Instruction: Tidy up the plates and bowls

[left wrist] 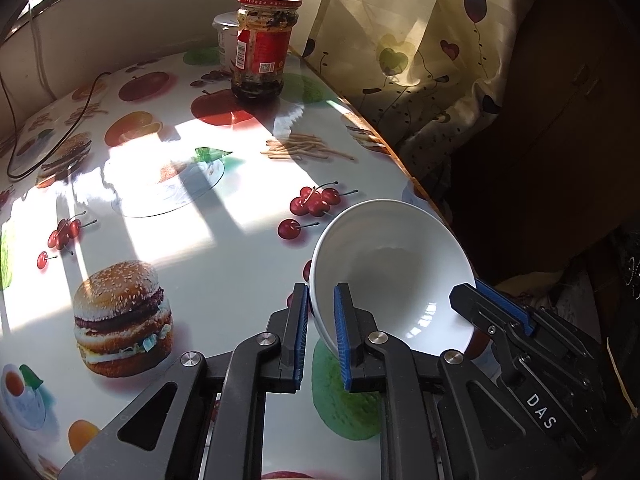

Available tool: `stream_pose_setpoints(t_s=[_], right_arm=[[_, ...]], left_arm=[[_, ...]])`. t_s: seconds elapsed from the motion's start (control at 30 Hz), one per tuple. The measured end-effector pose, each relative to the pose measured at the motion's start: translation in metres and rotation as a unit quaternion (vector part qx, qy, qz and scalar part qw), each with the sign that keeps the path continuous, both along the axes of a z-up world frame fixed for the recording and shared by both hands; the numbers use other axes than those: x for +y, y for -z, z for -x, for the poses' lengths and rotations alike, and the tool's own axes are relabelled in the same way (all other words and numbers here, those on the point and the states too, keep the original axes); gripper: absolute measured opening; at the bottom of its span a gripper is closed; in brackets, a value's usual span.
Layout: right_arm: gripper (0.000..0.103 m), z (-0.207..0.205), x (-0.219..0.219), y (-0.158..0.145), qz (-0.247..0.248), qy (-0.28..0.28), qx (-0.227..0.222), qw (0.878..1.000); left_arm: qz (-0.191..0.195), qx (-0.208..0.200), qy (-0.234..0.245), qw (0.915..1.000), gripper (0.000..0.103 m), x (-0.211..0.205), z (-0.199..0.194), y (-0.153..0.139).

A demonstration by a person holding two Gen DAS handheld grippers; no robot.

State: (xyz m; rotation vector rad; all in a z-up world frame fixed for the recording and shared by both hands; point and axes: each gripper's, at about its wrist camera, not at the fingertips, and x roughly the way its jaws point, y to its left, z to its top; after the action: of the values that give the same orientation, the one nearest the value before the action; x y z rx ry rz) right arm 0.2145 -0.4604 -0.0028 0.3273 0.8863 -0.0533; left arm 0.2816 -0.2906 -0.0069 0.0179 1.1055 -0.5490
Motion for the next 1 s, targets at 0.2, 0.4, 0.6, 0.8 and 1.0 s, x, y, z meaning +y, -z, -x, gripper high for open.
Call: stream_pose_setpoints(t_s=[0.2,0.4,0.6,0.8,1.0], right_arm=[[0.014,0.000,-0.001,-0.001,0.001,0.002,-0.001,1.000],[0.014,0.004,-0.001,-0.008,0.001,0.003,-0.008,1.000],[0.014,0.012,0.003,-0.018,0.001,0.004,-0.017,1.000],[0.014,0.022,0.010,-0.030,0.001,0.001,-0.027,1.000],[0.014,0.034,0.017,-0.043,0.005,-0.001,-0.039,0.999]], left_arm=[[-0.001,-0.007,-0.001,1.0000,0.014,0.001,0.003,-0.003],[0.007,-0.013,-0.003,0.9999,0.014,0.004,0.007,-0.011],[0.012,-0.022,-0.004,0.9997,0.014,0.008,0.013,-0.021],[0.021,-0.033,-0.006,0.9992,0.014,0.016,0.021,-0.034],[0.029,-0.041,-0.006,0.9987,0.014,0.023,0.031,-0.045]])
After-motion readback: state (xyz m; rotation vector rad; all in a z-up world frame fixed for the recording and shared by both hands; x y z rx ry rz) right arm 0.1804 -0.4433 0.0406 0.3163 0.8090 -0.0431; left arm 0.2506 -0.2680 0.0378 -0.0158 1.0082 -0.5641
